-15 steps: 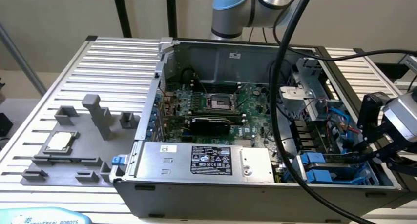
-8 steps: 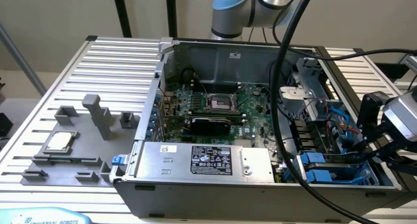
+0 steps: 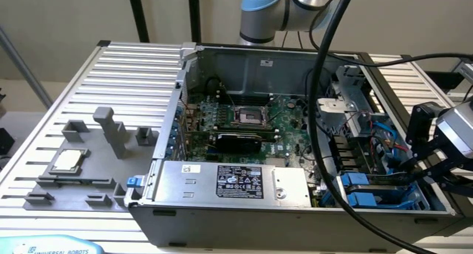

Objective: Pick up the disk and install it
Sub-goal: 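Insert the first disk wire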

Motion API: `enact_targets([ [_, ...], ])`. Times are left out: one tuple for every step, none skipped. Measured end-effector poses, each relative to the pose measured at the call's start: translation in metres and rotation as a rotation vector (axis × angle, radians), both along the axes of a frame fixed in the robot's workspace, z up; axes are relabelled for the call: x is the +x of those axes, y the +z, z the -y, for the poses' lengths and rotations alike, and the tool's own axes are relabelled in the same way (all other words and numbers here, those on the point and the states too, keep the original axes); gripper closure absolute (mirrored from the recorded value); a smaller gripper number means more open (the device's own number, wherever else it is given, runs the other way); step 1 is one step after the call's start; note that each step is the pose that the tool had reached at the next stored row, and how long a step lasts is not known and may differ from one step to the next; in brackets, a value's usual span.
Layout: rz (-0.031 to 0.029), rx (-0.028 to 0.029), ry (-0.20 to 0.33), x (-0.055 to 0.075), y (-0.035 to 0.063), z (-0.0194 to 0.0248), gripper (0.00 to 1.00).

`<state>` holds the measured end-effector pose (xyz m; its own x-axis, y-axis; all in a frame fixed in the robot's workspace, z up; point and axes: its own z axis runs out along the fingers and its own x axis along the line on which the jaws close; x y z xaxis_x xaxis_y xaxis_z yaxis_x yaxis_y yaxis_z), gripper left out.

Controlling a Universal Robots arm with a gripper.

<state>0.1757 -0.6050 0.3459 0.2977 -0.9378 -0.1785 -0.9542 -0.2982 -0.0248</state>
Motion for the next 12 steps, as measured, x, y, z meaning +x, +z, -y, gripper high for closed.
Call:
enact_targets([
  [0.0,0.0,0.001,0.0,0.0,-0.0002,0.74],
  [0.0,0.0,0.001,0.0,0.0,-0.0003,0.76],
  [0.0001,0.0,0.002,0.0,0.0,-0.0005,0.76],
  [0.0,0.0,0.002,0.0,0.0,-0.0006,0.76],
  [0.0,0.0,0.003,0.0,0.0,-0.0007,0.83],
  [0.0,0.0,0.003,0.0,0.0,-0.0008,0.83],
  [0.0,0.0,0.004,0.0,0.0,-0.0011,0.83],
  [0.0,0.0,0.004,-0.0002,0.0001,-0.0013,0.84],
  [0.0,-0.0001,0.005,-0.0006,0.0006,-0.0017,0.84],
  [0.0,0.0,0.005,-0.0016,0.0013,-0.0021,0.84],
  [0.0,0.0001,0.005,-0.0033,0.0023,-0.0027,0.84],
  [0.0001,-0.0001,0.005,-0.0058,0.003,-0.0031,0.84],
])
